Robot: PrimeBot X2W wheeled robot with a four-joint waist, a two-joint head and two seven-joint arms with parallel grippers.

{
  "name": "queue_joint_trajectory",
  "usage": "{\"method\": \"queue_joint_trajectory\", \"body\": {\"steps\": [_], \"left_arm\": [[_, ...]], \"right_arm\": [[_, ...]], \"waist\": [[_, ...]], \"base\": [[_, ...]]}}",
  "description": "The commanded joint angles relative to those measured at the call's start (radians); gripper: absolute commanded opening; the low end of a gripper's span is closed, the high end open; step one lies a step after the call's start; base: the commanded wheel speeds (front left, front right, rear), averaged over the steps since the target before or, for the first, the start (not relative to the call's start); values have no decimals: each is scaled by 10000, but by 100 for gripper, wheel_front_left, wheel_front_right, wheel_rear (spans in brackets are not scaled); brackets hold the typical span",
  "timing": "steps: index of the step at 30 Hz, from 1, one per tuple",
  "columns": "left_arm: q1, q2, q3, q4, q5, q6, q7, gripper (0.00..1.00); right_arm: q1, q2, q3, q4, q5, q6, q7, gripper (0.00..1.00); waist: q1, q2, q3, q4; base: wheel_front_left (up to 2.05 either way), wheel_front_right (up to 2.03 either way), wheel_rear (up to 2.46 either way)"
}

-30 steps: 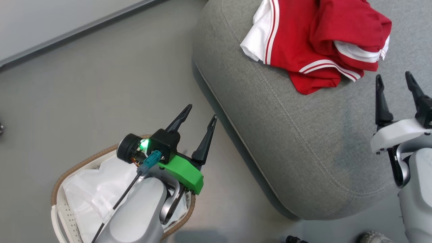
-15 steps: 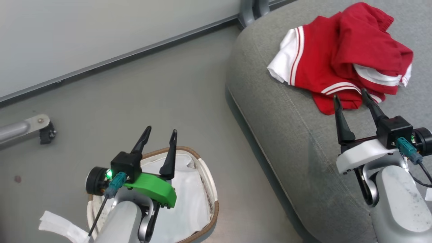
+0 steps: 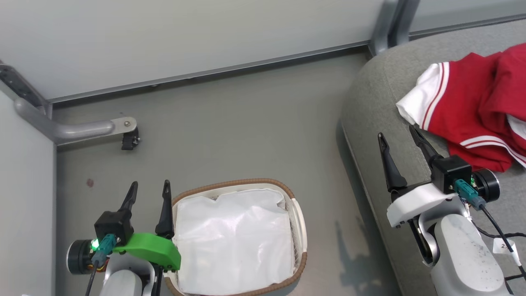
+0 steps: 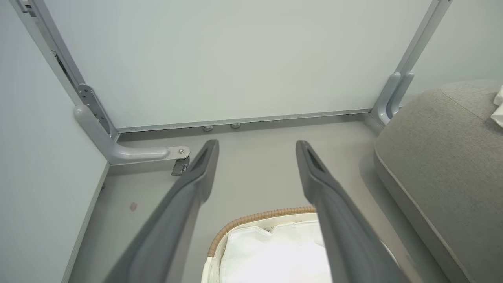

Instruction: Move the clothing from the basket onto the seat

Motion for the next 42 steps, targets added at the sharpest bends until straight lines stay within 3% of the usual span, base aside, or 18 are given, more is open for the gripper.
{"method": "queue_joint_trajectory", "body": {"steps": [1, 13, 29, 30, 33, 42], "left_arm": [[239, -3, 148, 0, 99, -21, -4, 100], [1224, -76, 999, 5, 332, -57, -4, 100], [2189, -77, 914, 308, -862, -234, -4, 100], [2036, -92, 925, 347, -895, -219, 7, 0], [2079, -136, 924, 588, -926, -219, 14, 0], [1891, -132, 1127, 346, -2488, -239, 509, 0]], "right_arm": [[208, 14, -80, 44, 41, -14, -4, 100], [1067, 146, -228, 308, 162, -14, -4, 100], [2111, 196, -28, 403, 399, -14, -3, 100], [2033, 222, -36, 430, 356, 0, 1, 0], [2169, 272, -39, 679, 366, 0, 12, 0], [2139, 269, -285, 548, 2175, -1, 518, 0]], "waist": [[0, 0, -368, 592], [0, 0, -1029, 929], [0, 0, -1775, 620], [0, 0, -1762, 632], [0, 0, -1766, 630], [0, 0, -1774, 620]], "base": [[0, 0, 0], [0, 0, 0], [0, 0, 0], [0, 0, 0], [0, 0, 0], [0, 0, 0]]}}
